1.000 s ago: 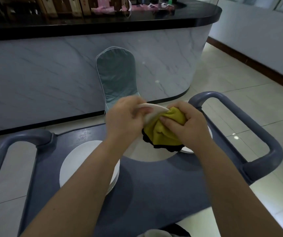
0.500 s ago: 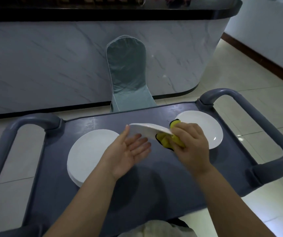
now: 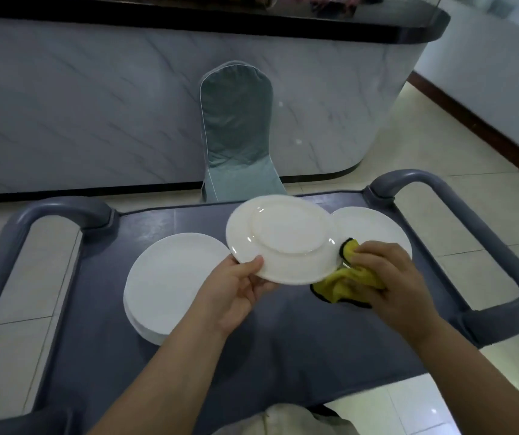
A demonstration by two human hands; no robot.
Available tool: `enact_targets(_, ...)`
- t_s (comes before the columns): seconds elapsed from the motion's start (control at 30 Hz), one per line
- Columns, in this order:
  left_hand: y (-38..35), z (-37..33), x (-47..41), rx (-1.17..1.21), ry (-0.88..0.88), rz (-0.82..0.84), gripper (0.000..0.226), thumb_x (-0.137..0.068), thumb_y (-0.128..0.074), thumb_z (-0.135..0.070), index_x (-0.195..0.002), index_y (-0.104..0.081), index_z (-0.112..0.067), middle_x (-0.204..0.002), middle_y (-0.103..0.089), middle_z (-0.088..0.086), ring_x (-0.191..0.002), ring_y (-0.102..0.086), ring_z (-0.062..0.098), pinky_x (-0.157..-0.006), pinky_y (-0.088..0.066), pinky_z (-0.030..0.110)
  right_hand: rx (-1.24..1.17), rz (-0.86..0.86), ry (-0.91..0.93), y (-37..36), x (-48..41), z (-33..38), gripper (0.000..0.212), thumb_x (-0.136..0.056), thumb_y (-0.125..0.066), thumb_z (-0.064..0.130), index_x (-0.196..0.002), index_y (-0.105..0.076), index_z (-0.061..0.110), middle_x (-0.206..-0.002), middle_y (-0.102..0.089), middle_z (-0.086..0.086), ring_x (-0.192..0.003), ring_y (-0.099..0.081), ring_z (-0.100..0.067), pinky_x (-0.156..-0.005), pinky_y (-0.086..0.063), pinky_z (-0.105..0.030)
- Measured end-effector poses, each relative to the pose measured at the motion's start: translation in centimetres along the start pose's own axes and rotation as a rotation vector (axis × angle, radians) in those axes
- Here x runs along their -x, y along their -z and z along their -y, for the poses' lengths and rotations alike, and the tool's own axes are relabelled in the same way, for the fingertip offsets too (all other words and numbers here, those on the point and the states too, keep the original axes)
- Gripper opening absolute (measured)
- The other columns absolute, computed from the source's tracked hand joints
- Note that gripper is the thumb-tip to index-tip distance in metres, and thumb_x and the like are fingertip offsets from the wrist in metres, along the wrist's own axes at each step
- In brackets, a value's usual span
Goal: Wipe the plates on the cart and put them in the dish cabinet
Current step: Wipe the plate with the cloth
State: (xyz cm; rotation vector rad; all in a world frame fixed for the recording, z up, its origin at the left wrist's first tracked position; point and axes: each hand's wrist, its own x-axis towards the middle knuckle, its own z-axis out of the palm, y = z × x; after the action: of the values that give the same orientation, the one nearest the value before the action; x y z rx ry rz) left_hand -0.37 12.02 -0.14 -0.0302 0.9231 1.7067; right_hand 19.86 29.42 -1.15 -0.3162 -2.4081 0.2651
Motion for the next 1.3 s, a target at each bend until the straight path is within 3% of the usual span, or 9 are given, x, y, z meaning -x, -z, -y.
enact_targets(0.2,0.7,-0.2,-0.2,-0.107,-0.106,0.018,0.034,-0.091,-0.052,0.008,-0.120,-0.056,-0.009,-0.113,-0.071,0.009,-0.098,-0.070,0.026,-0.073,-0.060,0.039,-0.087,-0.361,-0.544,0.6,-6.8,1.6,0.037,-0.081,-0.075,0.029,-0.112,-0.058,0.017,-0.107,-0.054,0.007,-0.099,-0.050,-0.008,-0.089,-0.038,-0.014)
enact_targets(0.4,0.6,0.6,-0.4,-0.044,-0.068,0.062,0.040,-0.086,-0.057,0.002,-0.126,-0.054,-0.006,-0.118,-0.068,0.017,-0.097,-0.070,0.029,-0.070,-0.059,0.035,-0.096,0.156,-0.333,-4.6,-8.2,7.1,0.067,-0.082,-0.073,0.040,-0.139,-0.044,0.020,-0.132,-0.052,0.004,-0.114,-0.042,-0.012,-0.100,-0.036,-0.028)
enact_targets(0.53,1.3,0.9,-0.2,-0.078,-0.074,0.125,0.047,-0.079,-0.060,0.000,-0.126,-0.054,-0.008,-0.119,-0.066,0.017,-0.101,-0.068,0.031,-0.071,-0.059,0.038,-0.133,0.106,-0.256,-3.8,-6.8,5.6,0.057,-0.076,-0.069,0.049,-0.129,-0.054,0.033,-0.126,-0.040,0.042,-0.118,-0.041,-0.015,-0.102,-0.041,-0.039)
enact_targets(0.67,1.1,1.4,-0.3,-0.130,-0.080,0.174,0.046,-0.082,-0.060,-0.002,-0.127,-0.053,-0.006,-0.121,-0.066,0.018,-0.105,-0.067,0.033,-0.077,-0.058,0.040,-0.318,0.060,-0.294,-5.2,-6.2,7.0,0.052,-0.078,-0.067,0.042,-0.128,-0.053,0.032,-0.140,-0.045,0.008,-0.129,-0.041,-0.016,-0.111,-0.032,-0.031)
enact_targets(0.8,2.1,1.6,-0.6,-0.095,-0.047,0.143,0.048,-0.079,-0.069,0.001,-0.124,-0.054,-0.003,-0.122,-0.064,0.022,-0.102,-0.067,0.034,-0.075,-0.059,0.040,-0.365,0.074,-0.195,-4.3,-0.7,5.0,0.054,-0.073,-0.071,0.027,-0.124,-0.054,0.035,-0.138,-0.044,0.006,-0.127,-0.047,-0.019,-0.105,-0.041,-0.036)
enact_targets(0.9,2.3,2.3,-0.5,-0.174,-0.035,0.166,0.050,-0.072,-0.065,0.000,-0.121,-0.056,-0.007,-0.121,-0.065,0.019,-0.104,-0.067,0.033,-0.078,-0.059,0.042,-0.344,-0.096,-0.422,-3.5,0.8,1.8,0.053,-0.070,-0.068,0.030,-0.120,-0.055,0.040,-0.129,-0.049,0.011,-0.121,-0.050,-0.013,-0.100,-0.044,-0.045)
enact_targets(1.0,1.4,3.1,-0.4,-0.258,-0.054,0.214,0.051,-0.072,-0.065,0.003,-0.121,-0.056,-0.009,-0.114,-0.070,0.013,-0.102,-0.068,0.031,-0.072,-0.060,0.039,-0.428,-0.196,-0.619,-4.1,-2.9,1.6,0.055,-0.077,-0.065,0.035,-0.128,-0.048,0.046,-0.129,-0.050,0.015,-0.121,-0.048,-0.004,-0.104,-0.041,-0.028)
enact_targets(1.17,1.7,2.1,-0.9,-0.156,-0.134,0.171,0.046,-0.080,-0.063,0.004,-0.125,-0.054,-0.006,-0.117,-0.067,0.018,-0.104,-0.066,0.034,-0.076,-0.059,0.042,-0.443,0.094,-0.216,-5.8,-3.3,6.3,0.049,-0.076,-0.065,0.020,-0.123,-0.059,0.030,-0.135,-0.045,0.002,-0.129,-0.044,-0.014,-0.107,-0.035,-0.022)
enact_targets(1.3,2.7,2.3,-0.8,-0.113,-0.087,0.101,0.045,-0.076,-0.064,0.005,-0.119,-0.056,-0.005,-0.115,-0.067,0.018,-0.099,-0.068,0.029,-0.078,-0.060,0.041,-0.418,-0.015,-0.224,-5.0,0.8,4.0,0.047,-0.069,-0.065,0.014,-0.115,-0.064,0.026,-0.126,-0.050,-0.001,-0.121,-0.052,-0.015,-0.102,-0.044,-0.035)
